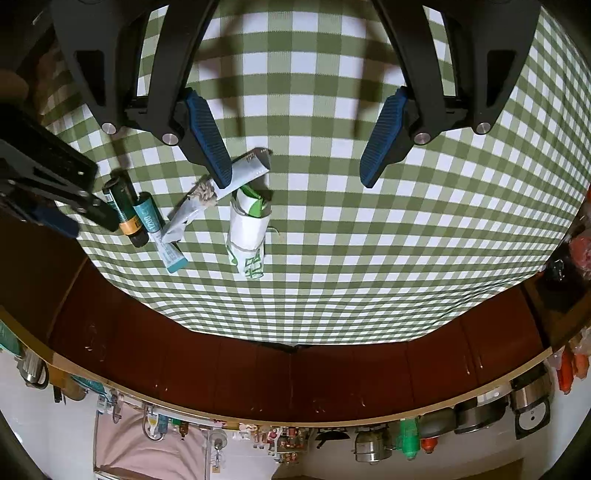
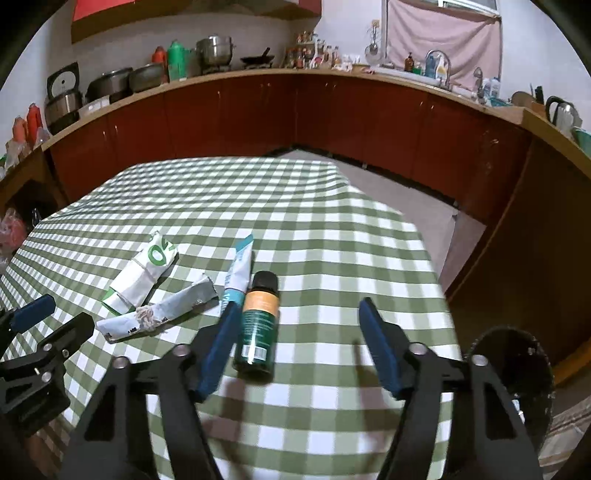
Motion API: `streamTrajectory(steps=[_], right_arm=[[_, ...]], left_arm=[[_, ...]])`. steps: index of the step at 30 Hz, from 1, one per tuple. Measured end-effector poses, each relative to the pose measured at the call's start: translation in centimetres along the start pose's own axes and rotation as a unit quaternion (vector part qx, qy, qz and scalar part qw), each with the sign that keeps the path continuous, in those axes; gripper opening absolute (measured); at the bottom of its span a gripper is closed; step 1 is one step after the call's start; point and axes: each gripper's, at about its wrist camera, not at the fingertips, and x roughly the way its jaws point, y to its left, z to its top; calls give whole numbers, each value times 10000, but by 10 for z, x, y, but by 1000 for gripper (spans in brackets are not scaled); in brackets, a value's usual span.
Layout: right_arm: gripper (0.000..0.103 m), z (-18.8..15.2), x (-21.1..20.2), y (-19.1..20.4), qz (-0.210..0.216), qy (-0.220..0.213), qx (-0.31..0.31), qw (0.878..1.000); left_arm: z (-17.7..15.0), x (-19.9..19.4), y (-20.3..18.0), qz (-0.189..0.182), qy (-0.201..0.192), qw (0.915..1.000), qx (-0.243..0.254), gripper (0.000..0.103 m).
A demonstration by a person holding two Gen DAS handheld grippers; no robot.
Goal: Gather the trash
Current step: 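Move both open tools away from the bin back toward the table, then grasp the green spray can with the right tool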
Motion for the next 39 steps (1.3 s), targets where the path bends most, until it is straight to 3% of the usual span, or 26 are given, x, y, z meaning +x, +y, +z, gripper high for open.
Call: streamTrajectory(steps=[5, 11, 23, 34, 39], right_arm=[[50, -1, 7, 10, 82, 184, -110, 9997], [29, -5, 10, 16, 205, 332, -111, 9992], [27, -16, -2, -4, 279, 297, 9, 9992], [27, -22, -9, -18, 366, 271, 85, 9989], [27, -23, -11, -23, 402, 248, 136, 9988]], left_arm=[[-1, 5, -2, -137, 25, 9999, 51, 71], [-4, 13, -7, -221, 85, 9997, 107, 71], [-2, 31, -25, -587, 399, 9970, 312, 71], [-17, 26, -48, -939, 553, 9928, 498, 62], [-12, 27, -49, -886, 544, 9936, 450, 62]])
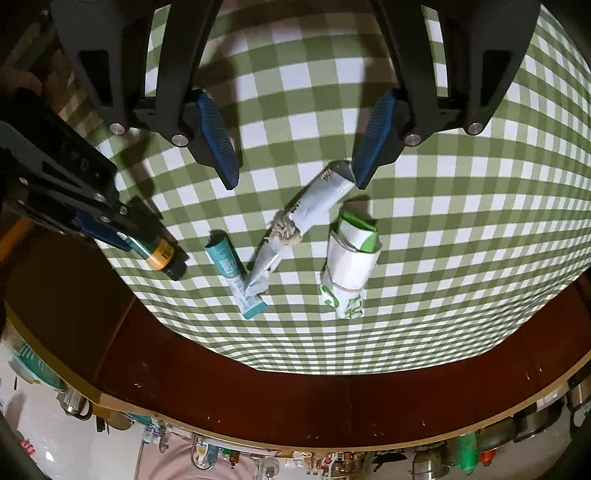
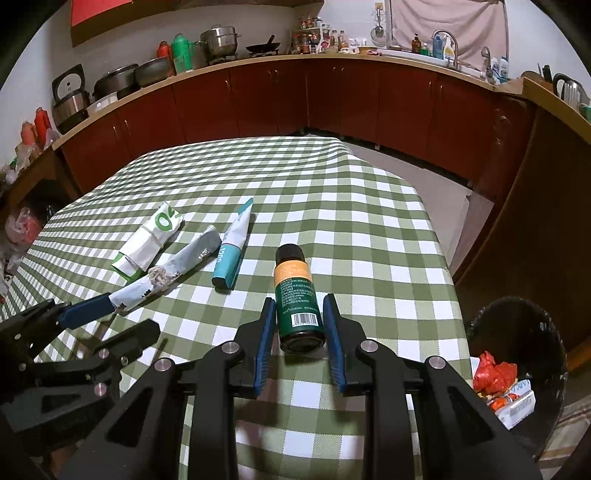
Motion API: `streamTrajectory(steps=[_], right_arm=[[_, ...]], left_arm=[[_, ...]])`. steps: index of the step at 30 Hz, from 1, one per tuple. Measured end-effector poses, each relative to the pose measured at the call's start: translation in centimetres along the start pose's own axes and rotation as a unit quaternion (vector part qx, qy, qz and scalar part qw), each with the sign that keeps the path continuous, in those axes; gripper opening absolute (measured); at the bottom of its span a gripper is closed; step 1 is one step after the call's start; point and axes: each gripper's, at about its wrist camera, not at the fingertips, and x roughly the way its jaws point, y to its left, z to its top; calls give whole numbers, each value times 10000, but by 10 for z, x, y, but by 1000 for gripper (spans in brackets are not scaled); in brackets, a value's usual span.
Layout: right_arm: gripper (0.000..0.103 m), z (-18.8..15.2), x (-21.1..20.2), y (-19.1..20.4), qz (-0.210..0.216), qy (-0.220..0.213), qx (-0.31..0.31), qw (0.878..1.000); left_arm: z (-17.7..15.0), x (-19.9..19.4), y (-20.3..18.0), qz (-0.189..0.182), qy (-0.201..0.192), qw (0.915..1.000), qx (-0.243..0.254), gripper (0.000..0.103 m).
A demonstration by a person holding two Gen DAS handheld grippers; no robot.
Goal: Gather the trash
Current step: 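Grasp the green spray can with the right tool, then grasp the silver tube with the left tool while the right tool holds the can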
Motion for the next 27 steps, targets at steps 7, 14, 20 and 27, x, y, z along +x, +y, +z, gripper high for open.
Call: streamTrajectory(steps=[7, 14, 20, 27], right_arm=[[27, -1, 0, -5, 47, -2, 24, 10000], [27, -2, 0, -8, 84, -7, 49, 10000], [27, -4, -3, -12, 99, -18, 52, 9999], [27, -9, -11, -16, 101, -71, 52, 9999]], left_arm=[[10, 5, -3, 60, -21, 10000, 27, 58], [9, 10, -11, 79, 32, 9998, 171, 18], [7, 7, -12, 44, -16, 9999, 148, 8], [0, -5, -16, 95, -136, 9998, 123, 7]])
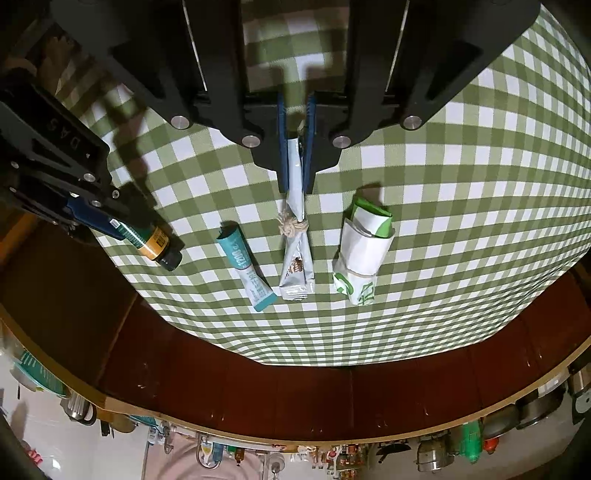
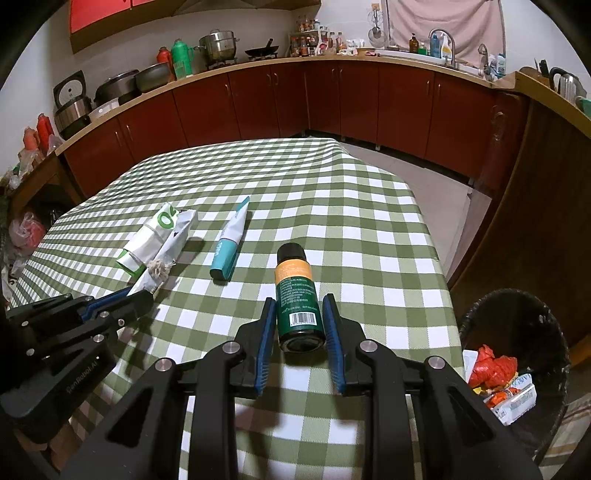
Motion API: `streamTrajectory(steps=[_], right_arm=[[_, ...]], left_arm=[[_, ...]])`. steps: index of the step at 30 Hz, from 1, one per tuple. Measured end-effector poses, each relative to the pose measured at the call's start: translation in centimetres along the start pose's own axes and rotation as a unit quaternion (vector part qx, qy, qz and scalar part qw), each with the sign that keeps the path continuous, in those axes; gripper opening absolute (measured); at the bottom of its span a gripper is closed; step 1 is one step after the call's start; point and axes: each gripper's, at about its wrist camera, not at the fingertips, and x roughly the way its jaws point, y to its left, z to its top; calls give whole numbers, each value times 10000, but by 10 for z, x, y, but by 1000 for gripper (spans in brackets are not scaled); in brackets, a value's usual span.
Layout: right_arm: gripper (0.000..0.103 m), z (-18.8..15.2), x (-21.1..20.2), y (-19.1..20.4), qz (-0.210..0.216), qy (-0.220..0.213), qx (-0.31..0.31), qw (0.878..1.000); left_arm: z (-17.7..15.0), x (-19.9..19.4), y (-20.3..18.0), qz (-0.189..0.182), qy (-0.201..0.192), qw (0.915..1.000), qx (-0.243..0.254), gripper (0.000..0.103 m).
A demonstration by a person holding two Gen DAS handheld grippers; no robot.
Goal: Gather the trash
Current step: 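Grasp the silver tube with the left tool while the right tool holds the can, then carry both items over the black bin and open both tools to drop them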
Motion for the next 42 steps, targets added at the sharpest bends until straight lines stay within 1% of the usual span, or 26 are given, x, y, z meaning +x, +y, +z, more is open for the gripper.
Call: streamTrajectory(steps=[4, 8, 12, 16, 20, 24, 28, 35, 42], right_arm=[[26, -2, -11, -4, -15, -95, 8, 10000], [25, -8, -27, -13, -81, -247, 58, 9996], [24, -13, -37, -25, -175, -334, 129, 9992], [24, -19, -43, -34, -281, -354, 123, 9989], [24, -24, -55, -49, -455, -494, 186, 9976], [24, -29, -68, -71, -663, -597, 286, 9956], [24, -36, -82, -101, -940, -669, 490, 9921], [24, -50, -94, -145, -1338, -694, 799, 9853], [24, -63, -96, -170, -1501, -680, 969, 9816]], left_arm=[[0, -11, -6, 10, -99, 9999, -44, 7], [0, -25, -17, 39, -289, 9996, -15, 7], [-1, -33, -35, -36, -411, 9991, 65, 7], [-3, -32, -55, -128, -347, 9991, 186, 7], [-1, -33, -75, -251, -380, 9985, 315, 7], [3, -33, -103, -419, -432, 9970, 488, 7], [5, -30, -132, -584, -452, 9952, 646, 7], [3, -20, -180, -788, -440, 9918, 903, 7], [-3, -8, -219, -863, -333, 9889, 1167, 8]])
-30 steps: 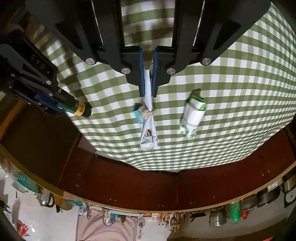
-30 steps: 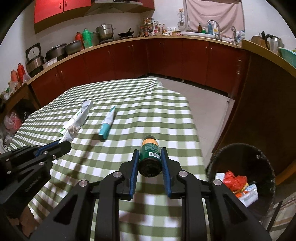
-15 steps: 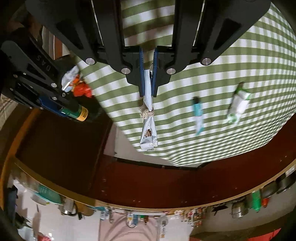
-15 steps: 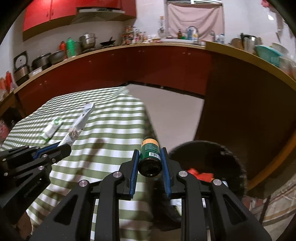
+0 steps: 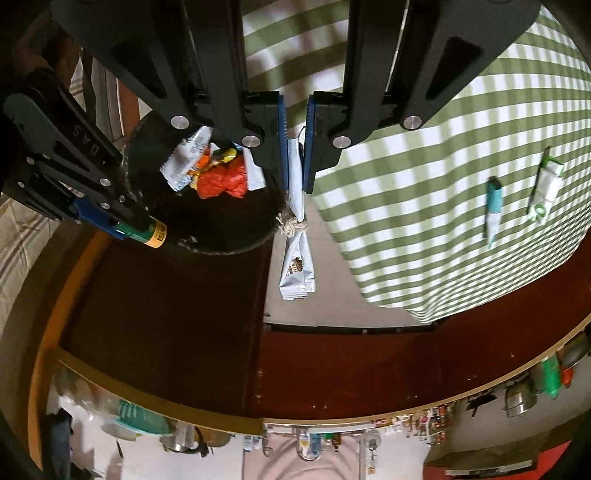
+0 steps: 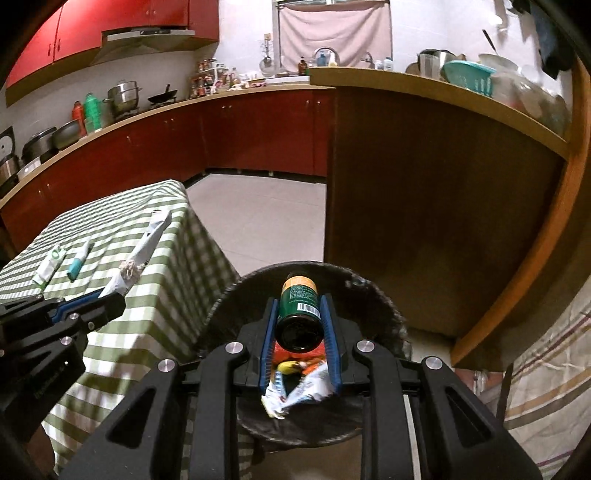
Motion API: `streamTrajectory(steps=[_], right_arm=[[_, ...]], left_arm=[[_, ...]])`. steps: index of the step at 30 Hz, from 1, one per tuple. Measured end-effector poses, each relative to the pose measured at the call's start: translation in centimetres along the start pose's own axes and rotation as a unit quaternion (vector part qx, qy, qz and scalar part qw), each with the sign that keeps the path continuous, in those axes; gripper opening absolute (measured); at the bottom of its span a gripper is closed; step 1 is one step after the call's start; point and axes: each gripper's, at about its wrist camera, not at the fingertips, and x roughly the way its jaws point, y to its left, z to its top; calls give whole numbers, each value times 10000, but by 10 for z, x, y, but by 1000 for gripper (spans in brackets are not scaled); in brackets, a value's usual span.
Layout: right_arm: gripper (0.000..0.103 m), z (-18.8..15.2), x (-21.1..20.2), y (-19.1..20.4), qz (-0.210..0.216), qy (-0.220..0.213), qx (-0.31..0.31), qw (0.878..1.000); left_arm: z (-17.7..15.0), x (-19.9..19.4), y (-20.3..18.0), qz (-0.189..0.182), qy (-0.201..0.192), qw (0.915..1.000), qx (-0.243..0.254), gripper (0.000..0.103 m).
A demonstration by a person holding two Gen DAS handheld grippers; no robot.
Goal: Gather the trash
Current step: 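Carry both items over the black bin and open both tools to drop them, then move both open tools back over the table toward the last two items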
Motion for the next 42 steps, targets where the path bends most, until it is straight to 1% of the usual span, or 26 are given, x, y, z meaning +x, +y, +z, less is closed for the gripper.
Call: streamTrajectory(steps=[11, 12, 13, 14, 15, 17, 19, 23, 31, 37, 42], right_arm=[[24, -5, 7, -24, -67, -21, 192, 9998], [24, -5, 7, -26, -74, -29, 207, 9998], [24, -6, 9, -28, -56, -30, 233, 9997], [25, -6, 11, -29, -38, -8, 253, 9997], [27, -7, 12, -31, -23, 18, 286, 9996], [34, -8, 15, -35, -33, 30, 344, 9994], [35, -9, 14, -37, -60, 9, 381, 9993], [39, -8, 13, -38, -75, -30, 399, 9992], [42, -3, 9, -28, -19, -87, 374, 9993], [44, 5, 9, 0, 153, -105, 194, 9996], [45, 11, 8, 29, 342, -138, 32, 9993]], left_arm=[[1, 24, -35, 38, 111, 9997, 226, 9], [1, 26, -38, 54, 81, 9996, 252, 12], [1, 27, -40, 86, 51, 9995, 285, 17], [1, 27, -42, 111, 52, 9994, 319, 31], [0, 28, -44, 103, 47, 9994, 322, 38], [1, 28, -45, 92, 54, 9995, 294, 39], [0, 29, -44, 103, 86, 9996, 253, 42], [1, 27, -37, 155, 99, 9998, 112, 48], [-1, 8, -14, 313, -13, 9995, -91, 51], [-2, -4, 16, 503, -42, 9983, -291, 54], [-5, -14, 51, 757, -63, 9957, -527, 54]])
